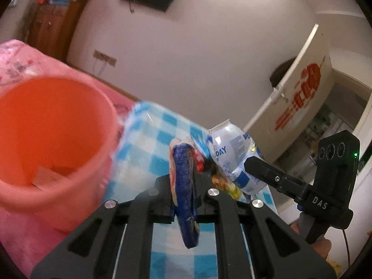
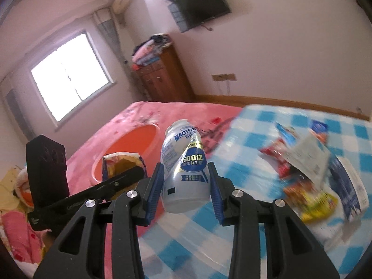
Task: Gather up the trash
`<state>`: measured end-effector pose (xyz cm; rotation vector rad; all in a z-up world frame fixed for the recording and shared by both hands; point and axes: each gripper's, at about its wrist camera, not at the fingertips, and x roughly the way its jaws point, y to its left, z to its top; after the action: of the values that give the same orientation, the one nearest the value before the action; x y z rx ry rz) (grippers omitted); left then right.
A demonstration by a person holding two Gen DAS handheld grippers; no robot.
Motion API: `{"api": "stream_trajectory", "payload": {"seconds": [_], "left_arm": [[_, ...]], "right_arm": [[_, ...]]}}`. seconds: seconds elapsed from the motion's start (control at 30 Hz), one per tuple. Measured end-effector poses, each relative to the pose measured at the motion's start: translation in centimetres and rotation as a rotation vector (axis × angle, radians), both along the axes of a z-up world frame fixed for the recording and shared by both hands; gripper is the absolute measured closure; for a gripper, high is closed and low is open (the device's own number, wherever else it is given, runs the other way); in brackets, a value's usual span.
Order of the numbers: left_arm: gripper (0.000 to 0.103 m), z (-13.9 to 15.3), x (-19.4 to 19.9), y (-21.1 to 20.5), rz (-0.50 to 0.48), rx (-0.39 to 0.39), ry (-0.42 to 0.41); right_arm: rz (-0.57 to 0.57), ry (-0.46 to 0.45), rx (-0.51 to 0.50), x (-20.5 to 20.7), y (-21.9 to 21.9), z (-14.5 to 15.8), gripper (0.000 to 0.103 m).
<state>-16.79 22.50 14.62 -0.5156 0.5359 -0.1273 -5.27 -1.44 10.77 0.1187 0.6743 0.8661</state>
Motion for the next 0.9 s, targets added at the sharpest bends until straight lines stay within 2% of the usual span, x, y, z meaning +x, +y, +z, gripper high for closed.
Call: {"api": "stream_trajectory", "payload": {"seconds": [0.13, 0.23, 0.5, 0.53, 0.57, 0.6, 0.63, 0.77, 0.9], "left_arm": [[0.092, 2.4, -1.2, 3.3, 0.090, 0.034, -0.040], [0.092, 3.1, -1.7, 5.6, 0.154, 0.055, -0.037], [0.091, 1.4, -1.3, 10.9, 0.295, 0.055, 0.030], [0.083, 1.0, -1.0, 11.2, 0.308, 0.050, 0.040], [0.060, 0.6, -0.9, 11.6, 0.322, 0.042, 0.052], [0.047, 0.3, -0.7, 11.8, 0.338, 0.040, 0.064], [0.028, -0.1, -0.9, 12.0, 0.380, 0.049, 0.077], [0.024, -0.4, -1.2, 12.2, 0.397, 0.059, 0.075], [0.022, -0.5, -1.6, 11.6, 0.408, 0.084, 0.033]], "right_arm": [[0.064, -0.036, 0.010, 0.1, 3.7, 2.0, 0.064], [0.119, -0.037, 0.018, 0.4, 6.9, 2.8, 0.064], [0.216, -0.029, -0.027, 1.2, 14.4, 2.1, 0.063], [0.222, -0.043, -0.035, 1.0, 14.9, 1.9, 0.060], [0.222, -0.072, -0.055, 0.8, 15.5, 1.8, 0.052], [0.208, -0.096, -0.078, 0.6, 15.7, 1.5, 0.027], [0.197, -0.108, -0.079, 0.4, 15.5, 1.4, 0.017], [0.152, -0.099, -0.044, 0.4, 13.5, 0.8, 0.011], [0.081, -0.073, -0.025, 1.6, 10.7, -0.2, 0.010]]}}
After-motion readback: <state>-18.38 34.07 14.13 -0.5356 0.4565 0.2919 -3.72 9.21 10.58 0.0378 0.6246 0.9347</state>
